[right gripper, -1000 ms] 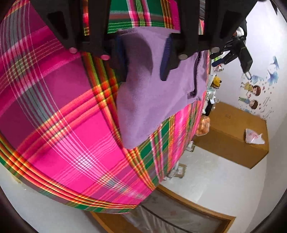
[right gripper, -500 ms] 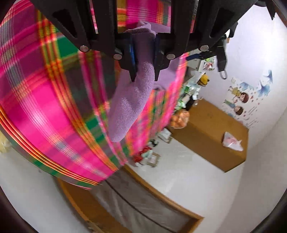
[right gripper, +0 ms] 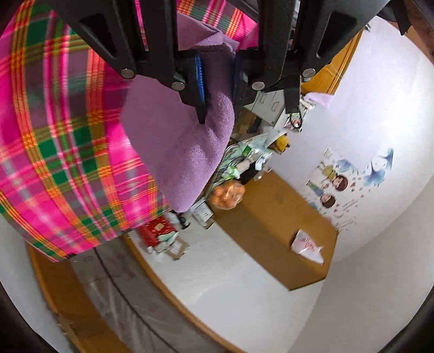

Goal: Fold clothes

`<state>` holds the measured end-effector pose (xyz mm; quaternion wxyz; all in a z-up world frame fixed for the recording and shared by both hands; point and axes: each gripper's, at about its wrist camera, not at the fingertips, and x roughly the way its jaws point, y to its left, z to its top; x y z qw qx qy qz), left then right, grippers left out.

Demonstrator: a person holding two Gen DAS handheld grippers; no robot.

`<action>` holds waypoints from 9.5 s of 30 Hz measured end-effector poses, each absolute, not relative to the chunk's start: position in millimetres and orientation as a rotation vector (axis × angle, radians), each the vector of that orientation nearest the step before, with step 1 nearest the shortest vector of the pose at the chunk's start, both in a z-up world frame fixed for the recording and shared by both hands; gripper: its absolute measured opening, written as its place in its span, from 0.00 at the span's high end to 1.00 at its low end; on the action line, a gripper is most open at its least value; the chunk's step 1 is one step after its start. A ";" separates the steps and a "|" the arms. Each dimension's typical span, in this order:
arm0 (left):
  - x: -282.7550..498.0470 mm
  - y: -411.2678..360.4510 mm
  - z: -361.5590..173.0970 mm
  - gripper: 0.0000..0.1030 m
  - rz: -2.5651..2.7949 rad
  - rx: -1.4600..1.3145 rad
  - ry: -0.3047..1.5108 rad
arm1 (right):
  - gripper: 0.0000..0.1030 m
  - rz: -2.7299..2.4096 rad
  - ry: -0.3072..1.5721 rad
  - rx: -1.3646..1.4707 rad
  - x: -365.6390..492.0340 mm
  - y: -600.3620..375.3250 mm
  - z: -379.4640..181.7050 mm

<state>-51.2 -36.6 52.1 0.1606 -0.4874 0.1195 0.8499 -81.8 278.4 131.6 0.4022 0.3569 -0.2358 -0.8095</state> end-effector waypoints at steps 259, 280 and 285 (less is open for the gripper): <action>-83.0 -59.1 21.6 0.82 2.191 -1.349 0.101 | 0.80 -2.334 -0.255 1.124 -106.1 220.3 -1.0; -84.1 -66.7 21.2 0.82 2.235 -1.374 0.123 | 0.82 -2.210 -0.518 1.201 -174.1 226.9 -16.1; -85.7 -65.3 22.9 0.82 2.233 -1.379 0.120 | 0.82 -2.221 -0.617 1.198 -176.9 244.7 -18.4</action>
